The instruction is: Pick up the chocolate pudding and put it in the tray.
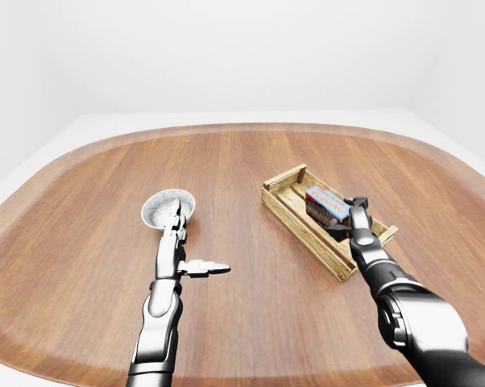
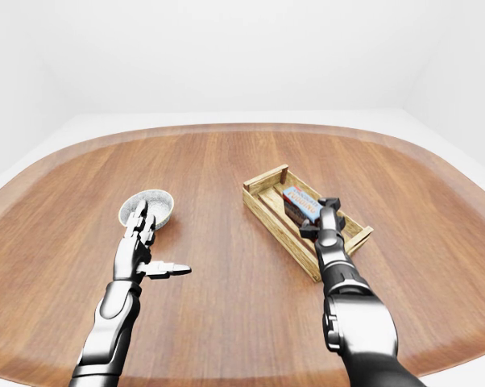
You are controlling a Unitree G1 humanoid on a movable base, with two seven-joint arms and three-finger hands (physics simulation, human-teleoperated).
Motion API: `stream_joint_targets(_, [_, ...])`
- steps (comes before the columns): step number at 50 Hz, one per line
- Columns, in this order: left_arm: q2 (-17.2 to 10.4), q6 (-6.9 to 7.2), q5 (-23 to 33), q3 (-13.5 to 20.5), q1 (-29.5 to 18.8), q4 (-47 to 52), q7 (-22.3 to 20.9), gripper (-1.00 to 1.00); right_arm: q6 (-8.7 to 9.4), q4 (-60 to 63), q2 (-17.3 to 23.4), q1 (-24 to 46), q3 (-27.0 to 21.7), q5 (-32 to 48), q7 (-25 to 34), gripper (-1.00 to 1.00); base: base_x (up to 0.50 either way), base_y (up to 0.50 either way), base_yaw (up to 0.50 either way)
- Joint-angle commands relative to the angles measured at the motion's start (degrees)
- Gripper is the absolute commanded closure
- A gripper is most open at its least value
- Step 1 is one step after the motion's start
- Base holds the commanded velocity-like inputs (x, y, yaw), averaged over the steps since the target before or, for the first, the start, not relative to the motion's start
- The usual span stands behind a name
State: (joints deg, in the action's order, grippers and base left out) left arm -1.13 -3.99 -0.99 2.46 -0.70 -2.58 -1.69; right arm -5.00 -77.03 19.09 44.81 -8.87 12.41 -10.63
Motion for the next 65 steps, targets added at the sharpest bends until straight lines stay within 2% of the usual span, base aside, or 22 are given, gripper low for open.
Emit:
stream_joint_targets(1, [-0.04,0.75,0.07,-0.12,0.05,0.32,-0.21,-1.0,0.0,0.47,-0.15,-0.93,-0.48,3.16,-0.74,1.0,0.0,0.0,0.0])
stream_joint_targets(32, [-0.03,0.76,0.05,-0.11,0.05,0.33,-0.2,-1.0,0.0,0.17,-0.6,-2.35,-0.47,4.34,-1.3,1.0,0.0,0.0,0.0])
stream_joint_targets(33, [0.0,0.03,0.01,-0.14,0.35,-0.12,-0.34,-1.0,0.0,0.11,-0.66,-2.49,-0.46,4.41,-1.36,1.0,0.0,0.0,0.0])
stream_joint_targets(36, [-0.01,0.64,-0.01,-0.13,0.1,0.25,-0.24,-1.0,0.0,0.04,-0.68,-2.74,-0.49,4.56,-1.41,1.0,0.0,0.0,0.0])
stream_joint_targets(49, [-0.08,0.66,-0.1,-0.08,0.02,0.17,-0.31,-1.0,0.0,-0.14,-0.59,-3.77,-0.77,4.79,-1.76,1.0,0.0,0.0,0.0])
stream_joint_targets(57, [-0.07,0.32,-0.05,-0.1,0.18,0.07,-0.41,-1.0,0.0,-0.21,-0.56,-4.3,-0.81,4.93,-1.89,1.0,0.0,0.0,0.0])
stream_joint_targets(58, [-0.06,-0.22,-0.03,-0.09,0.25,-0.4,-0.45,-1.0,0.0,-0.21,-0.55,-4.34,-0.87,4.88,-1.85,1.0,0.0,0.0,0.0])
stream_joint_targets(63, [-0.06,0.3,-0.01,-0.12,0.16,0.05,-0.42,-1.0,0.0,-0.31,-0.52,-4.72,-0.98,4.97,-1.99,1.0,0.0,0.0,0.0])
stream_joint_targets(65, [-0.04,-0.14,0.01,-0.12,0.21,-0.34,-0.45,-1.0,0.0,-0.3,-0.48,-4.74,-1.03,4.98,-1.98,1.0,0.0,0.0,0.0])
